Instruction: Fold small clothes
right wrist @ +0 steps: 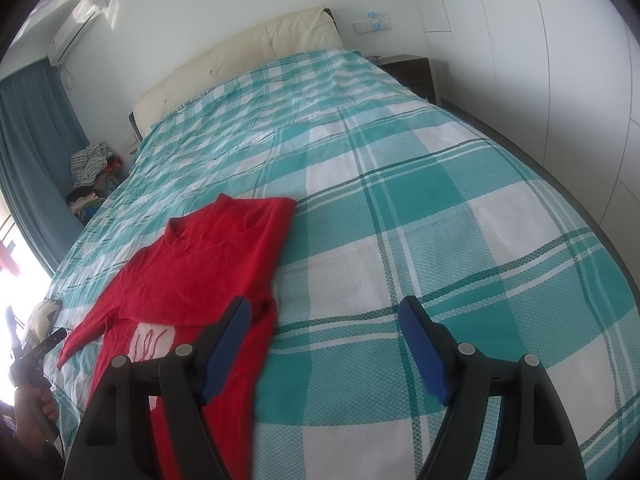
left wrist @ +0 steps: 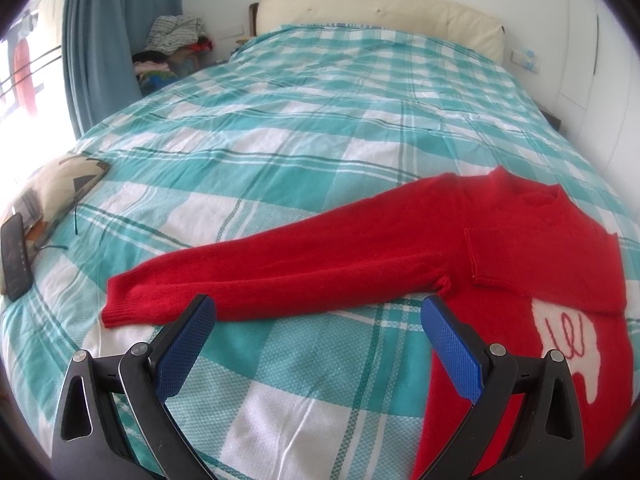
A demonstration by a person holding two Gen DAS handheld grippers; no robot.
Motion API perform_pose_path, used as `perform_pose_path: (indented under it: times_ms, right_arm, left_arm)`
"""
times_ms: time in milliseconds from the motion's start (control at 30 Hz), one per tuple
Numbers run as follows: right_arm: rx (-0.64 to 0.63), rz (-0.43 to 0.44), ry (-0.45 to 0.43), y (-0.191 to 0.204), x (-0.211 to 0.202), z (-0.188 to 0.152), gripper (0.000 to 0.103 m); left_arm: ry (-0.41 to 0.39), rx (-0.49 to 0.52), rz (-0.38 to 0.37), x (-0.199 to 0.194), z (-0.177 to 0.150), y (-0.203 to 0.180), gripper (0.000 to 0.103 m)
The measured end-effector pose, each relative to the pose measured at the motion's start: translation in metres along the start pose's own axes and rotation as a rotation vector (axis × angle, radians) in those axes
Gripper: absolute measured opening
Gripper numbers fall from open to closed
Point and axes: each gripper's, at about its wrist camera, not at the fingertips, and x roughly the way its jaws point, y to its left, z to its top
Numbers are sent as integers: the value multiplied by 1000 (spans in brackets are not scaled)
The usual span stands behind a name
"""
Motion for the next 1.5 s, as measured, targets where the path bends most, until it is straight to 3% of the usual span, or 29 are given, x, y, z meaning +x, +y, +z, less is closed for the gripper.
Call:
perform_pose_path:
  times_ms: [167, 367, 600, 700, 767, 900, 933, 967, 1000, 1100, 1233, 1400, 1500]
  right_arm:
    - [-7, 0, 1, 1, 0, -1, 76]
    - [32, 11, -12, -7, -5, 2, 76]
    - [60, 15, -9, -9, -9, 6, 76]
    - [50, 17, 11, -4, -5, 4, 76]
    - [41, 20, 20, -2, -3, 2, 76]
    - [20, -2, 30, 0, 0, -1, 76]
    - [20, -5, 31, 0, 1, -2, 76]
    - [23, -7, 33, -1, 1, -2, 76]
    - [28, -9, 33, -2, 0, -3, 76]
    - [39, -10, 27, -4, -2, -2, 76]
    - [37, -3, 22, -3, -4, 0, 76]
    - [44, 49, 20, 2, -7, 4, 76]
    - [31, 56, 3, 4, -12, 5, 76]
  left_arm:
    - [-1, -6, -14, -1, 3, 4, 102]
    - [24, -182, -201, -5, 26, 77, 102]
    - [214, -469, -98, 35, 26, 214, 102]
    - [306, -505, -61, 61, 15, 240, 99]
    - [348, -489, -25, 75, 9, 242, 87]
    - [396, -476, -52, 95, 0, 233, 68]
    - [398, -474, -54, 97, -2, 230, 59]
    - [397, -469, -56, 99, -2, 229, 31]
    - [402, -464, -52, 99, -2, 228, 9]
    - [373, -449, -27, 84, 13, 220, 5]
    - [240, -328, -51, 32, 79, 178, 5]
    - [87, -93, -203, -37, 166, 53, 5]
    - [52, 43, -324, -58, 186, -41, 5]
